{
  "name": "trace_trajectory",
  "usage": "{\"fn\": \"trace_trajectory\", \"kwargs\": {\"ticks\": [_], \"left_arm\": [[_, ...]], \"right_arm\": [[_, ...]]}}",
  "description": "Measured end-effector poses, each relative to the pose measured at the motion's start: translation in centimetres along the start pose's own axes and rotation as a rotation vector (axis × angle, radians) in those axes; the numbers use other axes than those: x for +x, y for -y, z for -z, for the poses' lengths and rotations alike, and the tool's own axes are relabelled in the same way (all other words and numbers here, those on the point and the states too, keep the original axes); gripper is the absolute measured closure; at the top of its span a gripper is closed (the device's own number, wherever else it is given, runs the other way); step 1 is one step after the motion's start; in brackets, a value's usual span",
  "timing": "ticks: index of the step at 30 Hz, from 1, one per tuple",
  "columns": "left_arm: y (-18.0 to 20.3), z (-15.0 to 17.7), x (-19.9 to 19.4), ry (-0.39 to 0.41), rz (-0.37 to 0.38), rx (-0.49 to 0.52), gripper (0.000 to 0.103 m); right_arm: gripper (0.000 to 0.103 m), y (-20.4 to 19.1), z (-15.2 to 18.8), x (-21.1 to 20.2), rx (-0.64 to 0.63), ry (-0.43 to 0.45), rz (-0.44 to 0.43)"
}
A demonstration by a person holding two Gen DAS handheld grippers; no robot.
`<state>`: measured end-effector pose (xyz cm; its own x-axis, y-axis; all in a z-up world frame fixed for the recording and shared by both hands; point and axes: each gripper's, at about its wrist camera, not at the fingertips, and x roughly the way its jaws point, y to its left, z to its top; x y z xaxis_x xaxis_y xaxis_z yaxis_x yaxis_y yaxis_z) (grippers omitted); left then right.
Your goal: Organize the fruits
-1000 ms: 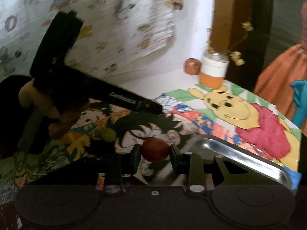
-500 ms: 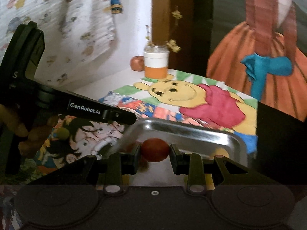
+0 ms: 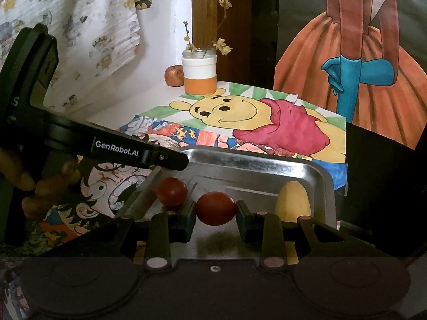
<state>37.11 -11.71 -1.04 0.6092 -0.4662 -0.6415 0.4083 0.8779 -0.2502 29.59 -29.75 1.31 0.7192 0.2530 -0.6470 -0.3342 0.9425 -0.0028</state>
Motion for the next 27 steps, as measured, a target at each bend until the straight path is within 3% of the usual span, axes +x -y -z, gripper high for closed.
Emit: {"fn": "trace_trajectory", "kwargs": {"ticks": [27], "left_arm": [[0.11,0.03,1.01,-0.011,0.004,0.011,0.073]], "right_arm": [[0.068,-0.51,0.08,0.43,-0.01,-0.011,0.006]]}}
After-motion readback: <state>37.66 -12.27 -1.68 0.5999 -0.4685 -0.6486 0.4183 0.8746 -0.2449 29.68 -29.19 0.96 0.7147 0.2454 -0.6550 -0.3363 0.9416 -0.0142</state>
